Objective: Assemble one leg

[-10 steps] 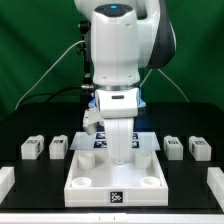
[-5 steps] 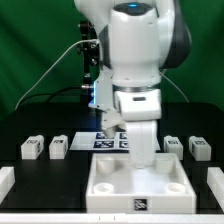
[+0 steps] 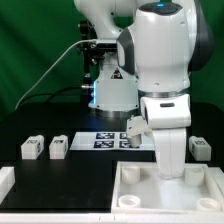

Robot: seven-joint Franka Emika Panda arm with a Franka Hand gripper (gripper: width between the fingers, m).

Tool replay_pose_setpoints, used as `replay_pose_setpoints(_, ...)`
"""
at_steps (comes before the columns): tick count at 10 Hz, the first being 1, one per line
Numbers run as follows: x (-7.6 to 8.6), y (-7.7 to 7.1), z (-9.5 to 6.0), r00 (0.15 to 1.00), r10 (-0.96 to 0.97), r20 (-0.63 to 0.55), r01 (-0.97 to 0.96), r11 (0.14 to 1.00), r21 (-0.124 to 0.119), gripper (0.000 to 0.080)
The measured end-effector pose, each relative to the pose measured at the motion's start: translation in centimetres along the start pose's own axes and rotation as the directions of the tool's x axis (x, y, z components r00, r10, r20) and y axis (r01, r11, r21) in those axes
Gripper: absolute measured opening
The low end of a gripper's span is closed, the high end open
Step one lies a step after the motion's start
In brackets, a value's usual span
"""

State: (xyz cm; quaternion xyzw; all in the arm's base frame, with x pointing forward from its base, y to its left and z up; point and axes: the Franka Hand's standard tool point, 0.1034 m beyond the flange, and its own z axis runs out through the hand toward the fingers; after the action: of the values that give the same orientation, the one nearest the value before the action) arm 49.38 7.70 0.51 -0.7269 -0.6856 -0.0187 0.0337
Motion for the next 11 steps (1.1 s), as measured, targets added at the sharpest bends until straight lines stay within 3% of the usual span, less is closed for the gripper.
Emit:
replay_pose_setpoints(4,-0.09,0.05,0.0,1.0,-0.013,-0.004,0.012,1.0,-0.012,0.0058)
replay_pose_setpoints(5,-0.11,0.05,0.0,1.0,-0.012,-0.004,0.012,1.0,-0.012,0.0234)
replay_pose_setpoints(6,-0.12,0.05,0.0,1.0,-0.012,-0.004,0.012,1.0,-0.012,0.0234)
replay_pose_setpoints(7,-0.14,0.06,0.0,1.0,-0.011,-0.004,0.011,1.0,-0.012,0.0417)
replay_pose_setpoints(8,-0.16,0.06,0.0,1.0,-0.011,-0.004,0.011,1.0,-0.012,0.0551)
replay_pose_setpoints(9,-0.18,0.07,0.0,1.0,-0.011,-0.004,0.011,1.0,-0.012,0.0551)
replay_pose_setpoints(10,-0.2,0.07,0.0,1.0,-0.01,-0.004,0.01,1.0,-0.012,0.0629)
replay_pose_setpoints(11,-0.21,0.07,0.0,1.0,-0.01,-0.004,0.01,1.0,-0.012,0.0643)
